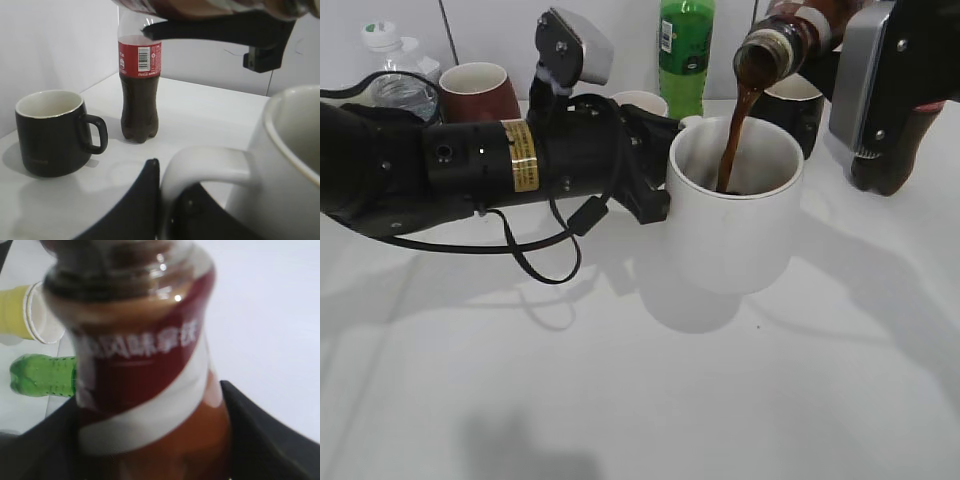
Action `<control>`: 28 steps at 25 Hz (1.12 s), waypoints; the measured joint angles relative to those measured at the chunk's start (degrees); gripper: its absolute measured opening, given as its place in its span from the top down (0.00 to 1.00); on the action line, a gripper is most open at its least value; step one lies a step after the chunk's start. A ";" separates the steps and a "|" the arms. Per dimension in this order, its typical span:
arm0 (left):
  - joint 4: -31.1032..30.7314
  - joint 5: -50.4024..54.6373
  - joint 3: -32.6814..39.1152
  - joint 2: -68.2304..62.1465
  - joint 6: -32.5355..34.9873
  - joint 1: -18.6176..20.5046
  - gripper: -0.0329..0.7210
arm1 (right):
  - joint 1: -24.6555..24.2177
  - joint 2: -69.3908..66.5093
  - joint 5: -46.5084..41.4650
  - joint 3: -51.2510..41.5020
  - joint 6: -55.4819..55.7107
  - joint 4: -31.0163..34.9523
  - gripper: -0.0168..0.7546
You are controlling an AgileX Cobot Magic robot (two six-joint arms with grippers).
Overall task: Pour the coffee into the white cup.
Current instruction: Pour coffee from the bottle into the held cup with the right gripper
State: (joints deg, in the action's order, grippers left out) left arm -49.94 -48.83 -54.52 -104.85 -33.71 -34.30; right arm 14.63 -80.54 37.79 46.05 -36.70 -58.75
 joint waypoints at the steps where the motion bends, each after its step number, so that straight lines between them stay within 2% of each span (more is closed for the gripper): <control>1: 0.00 0.00 0.00 0.00 0.00 0.00 0.90 | 0.00 0.00 0.00 0.00 -0.02 0.00 0.29; 28: -0.10 0.23 0.00 0.00 0.00 0.00 0.90 | 0.00 0.00 -1.13 0.00 -5.42 0.15 0.29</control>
State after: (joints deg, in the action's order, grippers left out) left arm -50.05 -48.60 -54.52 -104.85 -33.71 -34.30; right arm 14.63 -80.54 36.66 46.05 -42.12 -58.60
